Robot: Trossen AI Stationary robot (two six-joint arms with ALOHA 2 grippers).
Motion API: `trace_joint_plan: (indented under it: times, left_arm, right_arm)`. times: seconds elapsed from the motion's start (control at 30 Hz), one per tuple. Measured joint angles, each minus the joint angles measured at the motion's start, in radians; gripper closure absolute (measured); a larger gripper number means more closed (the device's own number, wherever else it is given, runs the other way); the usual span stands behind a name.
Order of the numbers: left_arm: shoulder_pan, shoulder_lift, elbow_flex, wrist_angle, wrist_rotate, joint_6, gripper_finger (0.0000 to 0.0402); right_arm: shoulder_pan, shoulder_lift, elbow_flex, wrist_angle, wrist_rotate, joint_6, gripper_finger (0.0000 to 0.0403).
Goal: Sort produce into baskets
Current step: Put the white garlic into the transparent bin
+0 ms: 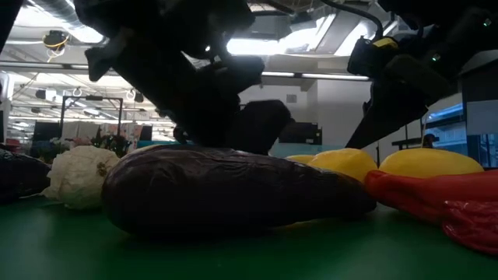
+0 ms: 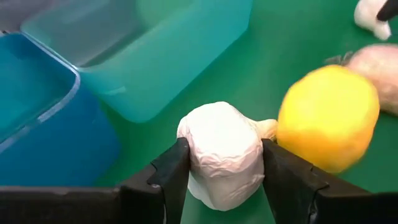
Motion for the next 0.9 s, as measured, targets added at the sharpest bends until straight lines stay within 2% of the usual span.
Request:
trace_joint_plan:
  times: [0.33, 0.6, 0.77, 0.9]
  left_arm:
    - [0.002, -0.132, 0.0, -0.064, -0.034, 0.042, 0.0233]
    - [0.021, -0.276, 0.0, -0.065, -0.165, 0.199, 0.0233]
    - [0.109, -0.379, 0.0, -0.068, -0.203, 0.394, 0.0233]
    - [0.236, -0.438, 0.0, -0.11, -0.163, 0.486, 0.0233]
  right_arm:
    - [0.0, 0.0, 0.0, 0.001, 0.002, 0.0, 0.0123]
    - [0.0, 0.0, 0.0, 0.0, 0.003, 0.0, 0.0123]
    - [0.0, 0.0, 0.0, 0.0, 0.003, 0.0, 0.0123]
    - [0.0, 0.0, 0.0, 0.0, 0.003, 0.0, 0.0123]
